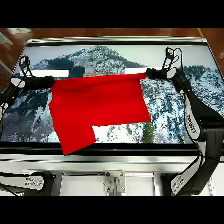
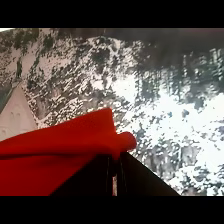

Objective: Fold the shirts.

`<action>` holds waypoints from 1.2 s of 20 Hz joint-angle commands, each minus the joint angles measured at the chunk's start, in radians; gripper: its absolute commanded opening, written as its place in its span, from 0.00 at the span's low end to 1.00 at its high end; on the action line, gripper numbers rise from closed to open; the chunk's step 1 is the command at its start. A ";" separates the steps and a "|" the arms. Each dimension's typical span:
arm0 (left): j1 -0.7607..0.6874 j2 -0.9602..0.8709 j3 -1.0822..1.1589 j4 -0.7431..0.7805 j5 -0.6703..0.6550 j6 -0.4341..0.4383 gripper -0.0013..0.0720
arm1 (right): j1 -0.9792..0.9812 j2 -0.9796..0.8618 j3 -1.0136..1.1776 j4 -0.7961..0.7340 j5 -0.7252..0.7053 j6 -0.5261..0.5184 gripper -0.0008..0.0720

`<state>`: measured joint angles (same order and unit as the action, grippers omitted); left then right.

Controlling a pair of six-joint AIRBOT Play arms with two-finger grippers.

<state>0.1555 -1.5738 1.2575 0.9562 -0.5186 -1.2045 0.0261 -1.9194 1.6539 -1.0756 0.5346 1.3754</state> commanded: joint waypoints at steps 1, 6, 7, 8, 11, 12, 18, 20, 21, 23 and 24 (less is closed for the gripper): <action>0.002 -0.011 0.000 0.058 -0.098 0.000 0.08 | 0.000 -0.011 0.000 -0.013 0.135 0.019 0.09; 0.001 -0.028 -0.001 0.257 -0.356 -0.119 0.08 | 0.000 -0.027 0.000 -0.093 0.389 0.089 0.09; 0.001 -0.028 0.000 0.295 -0.375 -0.163 0.08 | 0.002 -0.036 0.000 -0.093 0.419 0.091 0.09; 0.001 -0.028 -0.001 0.311 -0.390 -0.191 0.08 | 0.003 -0.045 0.000 -0.091 0.444 0.092 0.09; -0.002 -0.028 0.000 0.298 -0.410 -0.208 0.08 | 0.002 -0.052 0.000 -0.084 0.476 0.108 0.09; -0.002 -0.027 0.000 0.279 -0.414 -0.207 0.18 | 0.002 -0.051 0.000 -0.079 0.478 0.112 0.10; 0.062 0.025 0.075 0.259 -0.685 -0.172 0.80 | -0.048 0.059 0.018 -0.143 0.656 0.066 0.83; 0.148 0.082 0.037 0.257 -0.836 -0.111 0.85 | -0.112 0.110 0.015 -0.264 0.859 0.058 0.83; 0.201 0.113 -0.016 0.237 -0.888 -0.100 0.85 | -0.153 0.127 -0.001 -0.262 0.943 0.031 0.83; 0.309 0.188 -0.197 0.114 -0.922 -0.032 0.86 | -0.243 0.159 -0.075 -0.161 1.012 0.011 0.83; 0.350 0.225 -0.299 0.067 -0.902 -0.003 0.86 | -0.283 0.174 -0.124 -0.076 0.999 0.010 0.83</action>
<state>0.3889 -1.4349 1.1385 1.1465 -1.3315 -1.2953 -0.1596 -1.7927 1.6054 -1.2476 1.4029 1.4151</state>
